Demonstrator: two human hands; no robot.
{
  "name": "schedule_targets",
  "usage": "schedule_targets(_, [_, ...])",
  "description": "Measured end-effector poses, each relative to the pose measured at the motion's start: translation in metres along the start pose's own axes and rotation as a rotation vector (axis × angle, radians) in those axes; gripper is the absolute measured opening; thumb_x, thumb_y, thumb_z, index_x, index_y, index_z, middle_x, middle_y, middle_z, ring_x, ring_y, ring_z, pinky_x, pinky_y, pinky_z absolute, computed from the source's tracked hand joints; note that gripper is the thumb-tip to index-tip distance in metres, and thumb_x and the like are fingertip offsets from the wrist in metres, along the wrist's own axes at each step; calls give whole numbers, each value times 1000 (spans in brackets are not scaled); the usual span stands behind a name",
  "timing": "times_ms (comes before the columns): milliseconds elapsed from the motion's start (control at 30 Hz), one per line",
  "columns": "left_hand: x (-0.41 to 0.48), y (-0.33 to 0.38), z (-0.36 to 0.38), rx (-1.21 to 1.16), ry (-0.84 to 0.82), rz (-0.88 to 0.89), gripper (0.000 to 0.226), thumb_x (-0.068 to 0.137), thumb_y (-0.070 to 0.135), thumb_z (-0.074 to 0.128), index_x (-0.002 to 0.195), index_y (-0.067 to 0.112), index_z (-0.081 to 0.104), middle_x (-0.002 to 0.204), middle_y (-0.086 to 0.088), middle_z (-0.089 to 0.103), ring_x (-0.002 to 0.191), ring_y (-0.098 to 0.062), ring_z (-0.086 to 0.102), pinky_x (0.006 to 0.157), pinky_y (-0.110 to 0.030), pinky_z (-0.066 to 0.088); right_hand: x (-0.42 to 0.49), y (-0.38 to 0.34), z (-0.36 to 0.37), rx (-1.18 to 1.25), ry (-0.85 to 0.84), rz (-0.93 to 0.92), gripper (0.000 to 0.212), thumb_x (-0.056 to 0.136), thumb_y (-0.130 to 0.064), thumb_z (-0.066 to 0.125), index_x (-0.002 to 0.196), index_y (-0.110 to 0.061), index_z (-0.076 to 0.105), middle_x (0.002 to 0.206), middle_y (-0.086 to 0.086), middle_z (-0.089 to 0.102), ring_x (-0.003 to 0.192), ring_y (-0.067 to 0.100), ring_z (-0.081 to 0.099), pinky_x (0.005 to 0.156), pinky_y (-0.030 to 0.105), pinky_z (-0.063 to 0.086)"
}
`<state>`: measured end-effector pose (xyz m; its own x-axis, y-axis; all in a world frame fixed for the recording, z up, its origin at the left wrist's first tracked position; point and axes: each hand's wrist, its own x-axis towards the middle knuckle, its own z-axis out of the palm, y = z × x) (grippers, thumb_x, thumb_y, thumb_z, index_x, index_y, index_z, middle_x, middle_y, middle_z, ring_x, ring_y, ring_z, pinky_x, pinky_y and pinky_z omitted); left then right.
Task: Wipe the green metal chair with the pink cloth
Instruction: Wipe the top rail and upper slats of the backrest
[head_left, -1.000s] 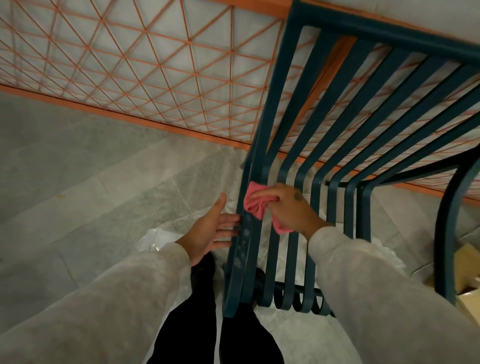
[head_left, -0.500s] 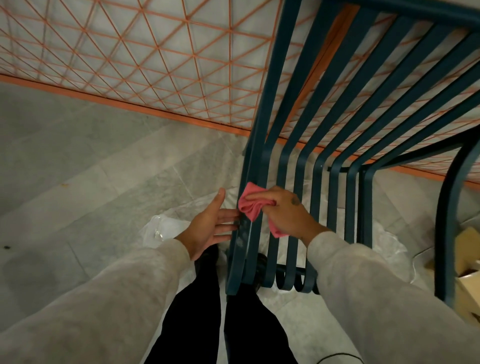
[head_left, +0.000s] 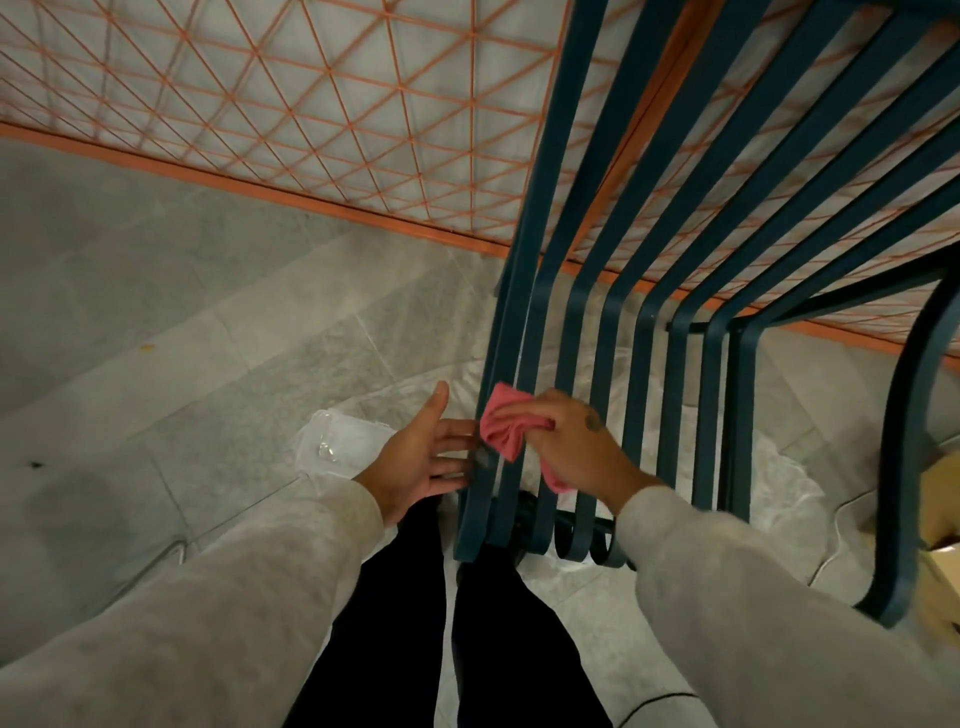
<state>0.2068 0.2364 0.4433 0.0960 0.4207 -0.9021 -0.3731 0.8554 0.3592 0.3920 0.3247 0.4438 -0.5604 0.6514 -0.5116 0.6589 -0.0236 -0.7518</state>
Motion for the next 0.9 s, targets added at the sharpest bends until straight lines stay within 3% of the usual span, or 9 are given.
schedule_targets(167, [-4,-10,3,-42,32,-9,77,79,81,36,119,21,64,119,-7,67,107,-25,66,97,-44,50,4,-8,20,-8,136,-10,49,96,-8,48,122,-47,62,102,-5,57,77,10,58,72,19,47])
schedule_targets(300, [-8,-17,5,-48,42,-22,79,81,80,32,122,19,61,124,-8,64,112,-26,62,101,-46,46,-33,4,42,-84,-71,-85,44,95,-8,55,124,-40,64,84,-17,43,70,-2,46,65,10,37])
schedule_targets(400, [-10,-21,5,-40,38,-23,84,80,81,31,122,15,62,122,-8,66,110,-25,64,103,-46,45,-38,12,29,-55,-161,-47,40,93,-5,56,112,-36,72,87,-11,55,79,2,53,76,16,42])
schedule_targets(467, [-9,-21,4,-30,38,-22,87,79,82,32,123,14,62,123,-9,65,112,-26,62,103,-46,44,-30,7,16,4,-109,-19,41,92,0,50,103,-31,76,94,-15,65,86,5,60,84,17,47])
schedule_targets(533, [-9,-21,4,-27,41,-21,83,79,82,33,119,16,64,124,-8,63,112,-25,61,102,-45,45,-20,0,11,73,5,-37,44,93,2,45,102,-27,76,91,-30,66,83,0,62,78,5,44])
schedule_targets(567, [-10,-20,4,-27,40,-19,82,79,82,33,118,16,64,124,-8,63,112,-25,61,102,-45,46,-16,-3,13,87,65,-22,45,94,1,45,107,-32,74,90,-26,65,77,4,62,73,3,43])
schedule_targets(633, [-10,-21,5,-23,46,-17,83,80,81,33,122,15,63,123,-7,64,112,-26,61,101,-44,46,-17,-5,26,69,96,22,50,96,-3,47,117,-44,66,90,-18,56,70,6,58,65,4,42])
schedule_targets(767, [-16,-24,8,-22,44,-24,75,81,80,30,110,20,65,114,-4,68,105,-21,65,81,-33,53,-50,11,55,-79,-154,-47,45,94,-8,52,118,-45,66,85,-10,48,73,5,51,67,12,38])
schedule_targets(900, [-19,-30,7,-24,50,-22,84,81,81,31,123,16,62,122,-6,65,112,-24,62,98,-40,48,-53,15,37,0,-142,-2,49,92,0,52,103,-43,71,88,-16,58,81,3,54,78,15,40])
